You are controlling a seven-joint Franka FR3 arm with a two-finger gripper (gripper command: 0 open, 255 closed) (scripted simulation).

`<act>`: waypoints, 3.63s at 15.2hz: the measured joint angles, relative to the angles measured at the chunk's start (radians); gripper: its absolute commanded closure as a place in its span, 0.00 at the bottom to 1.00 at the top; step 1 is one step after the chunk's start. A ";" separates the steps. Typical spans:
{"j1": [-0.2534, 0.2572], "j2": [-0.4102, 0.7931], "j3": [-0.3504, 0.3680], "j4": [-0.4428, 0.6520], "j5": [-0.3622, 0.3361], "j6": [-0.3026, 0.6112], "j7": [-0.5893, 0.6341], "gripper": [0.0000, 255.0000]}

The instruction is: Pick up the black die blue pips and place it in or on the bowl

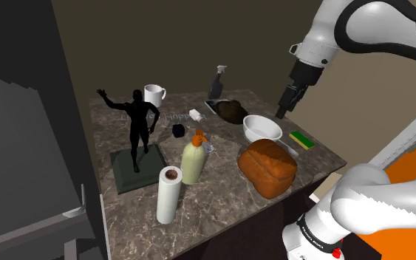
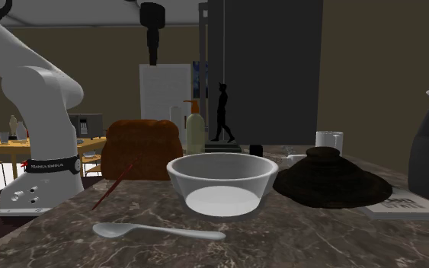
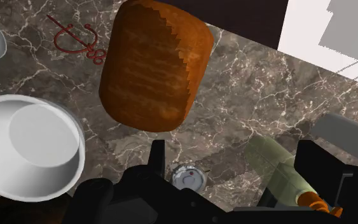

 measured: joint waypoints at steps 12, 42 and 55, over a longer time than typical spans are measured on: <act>0.003 0.315 0.073 0.026 0.022 0.299 0.081 0.00; 0.062 1.384 0.121 0.735 -0.151 0.668 0.348 0.00; 0.066 1.430 0.117 0.731 -0.159 0.719 0.354 1.00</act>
